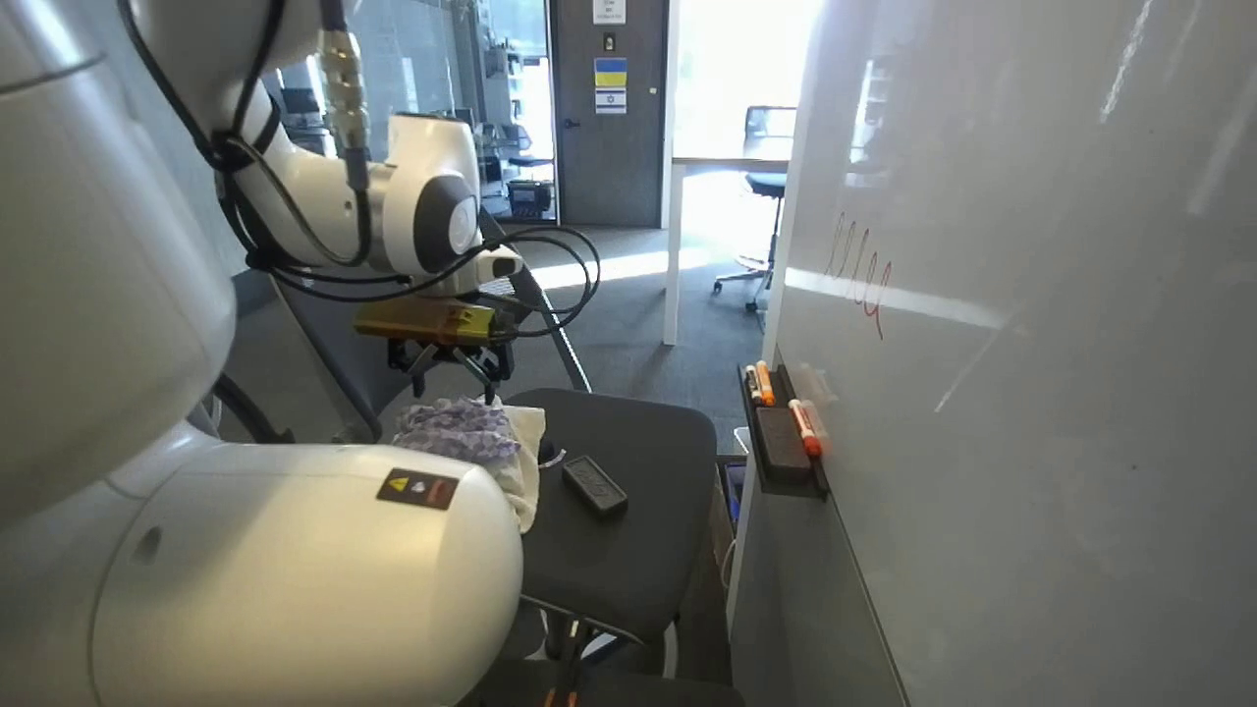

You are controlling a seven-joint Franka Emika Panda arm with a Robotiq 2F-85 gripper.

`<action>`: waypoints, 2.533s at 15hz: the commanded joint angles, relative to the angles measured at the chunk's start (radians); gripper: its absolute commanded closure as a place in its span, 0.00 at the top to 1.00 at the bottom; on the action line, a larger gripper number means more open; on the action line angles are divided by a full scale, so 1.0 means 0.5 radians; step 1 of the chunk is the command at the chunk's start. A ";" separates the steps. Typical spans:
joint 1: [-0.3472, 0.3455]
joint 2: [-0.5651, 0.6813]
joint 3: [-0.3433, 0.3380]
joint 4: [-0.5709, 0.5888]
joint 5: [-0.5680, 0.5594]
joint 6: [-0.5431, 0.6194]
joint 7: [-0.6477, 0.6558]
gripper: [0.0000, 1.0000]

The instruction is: Put the clothes on the seat on the backrest of the chair and put the duster on the holder of the whiteboard

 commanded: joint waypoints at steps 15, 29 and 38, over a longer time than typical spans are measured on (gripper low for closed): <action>-0.073 1.416 -0.028 0.868 -0.359 0.368 0.192 0.56; 0.203 0.897 -0.380 0.719 -0.666 0.206 0.747 0.07; 0.129 0.200 -0.137 0.887 -1.530 -0.525 1.648 0.08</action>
